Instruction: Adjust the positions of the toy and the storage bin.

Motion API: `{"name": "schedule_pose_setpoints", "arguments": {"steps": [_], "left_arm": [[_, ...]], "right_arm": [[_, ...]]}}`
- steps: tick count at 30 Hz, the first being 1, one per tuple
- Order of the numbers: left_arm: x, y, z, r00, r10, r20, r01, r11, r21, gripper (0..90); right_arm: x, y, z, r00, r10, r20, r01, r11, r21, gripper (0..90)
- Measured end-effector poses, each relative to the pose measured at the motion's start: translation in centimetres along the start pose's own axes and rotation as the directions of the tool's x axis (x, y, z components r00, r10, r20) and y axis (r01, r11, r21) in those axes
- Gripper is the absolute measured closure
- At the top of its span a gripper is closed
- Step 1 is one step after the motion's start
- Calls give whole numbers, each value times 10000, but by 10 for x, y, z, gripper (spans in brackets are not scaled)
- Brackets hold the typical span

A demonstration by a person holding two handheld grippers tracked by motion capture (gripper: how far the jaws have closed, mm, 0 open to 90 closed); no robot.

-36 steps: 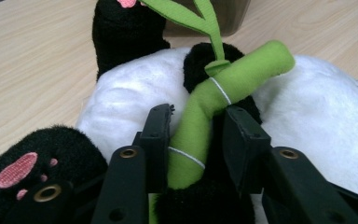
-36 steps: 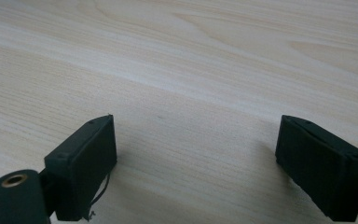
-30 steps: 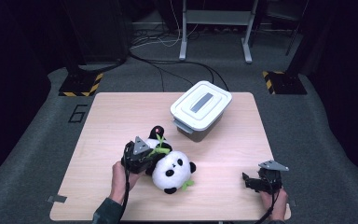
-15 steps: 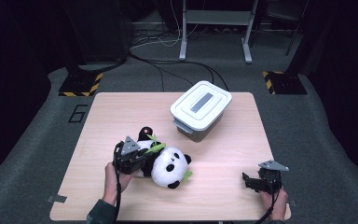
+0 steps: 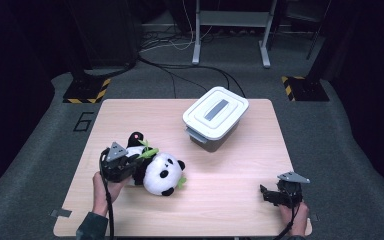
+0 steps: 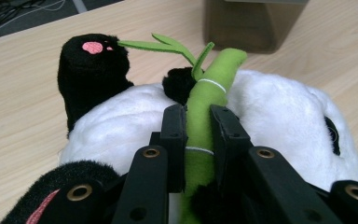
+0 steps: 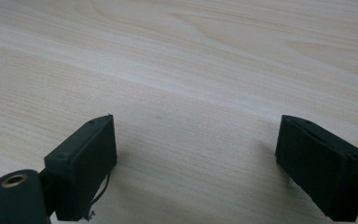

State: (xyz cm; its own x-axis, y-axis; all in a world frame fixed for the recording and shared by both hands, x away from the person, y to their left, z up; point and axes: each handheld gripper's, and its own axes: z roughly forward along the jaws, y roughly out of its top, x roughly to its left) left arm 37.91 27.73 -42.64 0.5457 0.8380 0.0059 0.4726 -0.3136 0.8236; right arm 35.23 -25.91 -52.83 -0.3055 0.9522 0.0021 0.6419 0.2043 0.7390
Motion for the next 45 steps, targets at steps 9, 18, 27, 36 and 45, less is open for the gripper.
{"name": "schedule_pose_setpoints", "arguments": {"steps": [9, 18, 27, 36, 45], "left_arm": [[30, 1, -7, 9978, -556, -349, 552, 9984, -128, 761], [56, 4, -11, 9930, -843, -832, 830, 9964, -199, 760], [79, -24, -1, 9788, -1809, -959, 1815, 9834, -24, 747], [63, -15, -10, 9788, -1601, -1282, 1643, 9861, 235, 314], [41, -21, -44, 9749, -1484, -1662, 1506, 9886, 3, 92]], "right_arm": [[0, 0, 0, 10000, 0, 7, 0, 10000, -10, 116], [0, 0, 0, 10000, -1, 5, 1, 10000, -5, 115], [0, 0, 0, 10000, 19, 21, -19, 10000, -11, 115], [0, 0, 0, 10000, 16, 20, -16, 10000, -10, 116], [0, 0, 0, 10000, 6, 18, -6, 10000, -21, 118]]}}
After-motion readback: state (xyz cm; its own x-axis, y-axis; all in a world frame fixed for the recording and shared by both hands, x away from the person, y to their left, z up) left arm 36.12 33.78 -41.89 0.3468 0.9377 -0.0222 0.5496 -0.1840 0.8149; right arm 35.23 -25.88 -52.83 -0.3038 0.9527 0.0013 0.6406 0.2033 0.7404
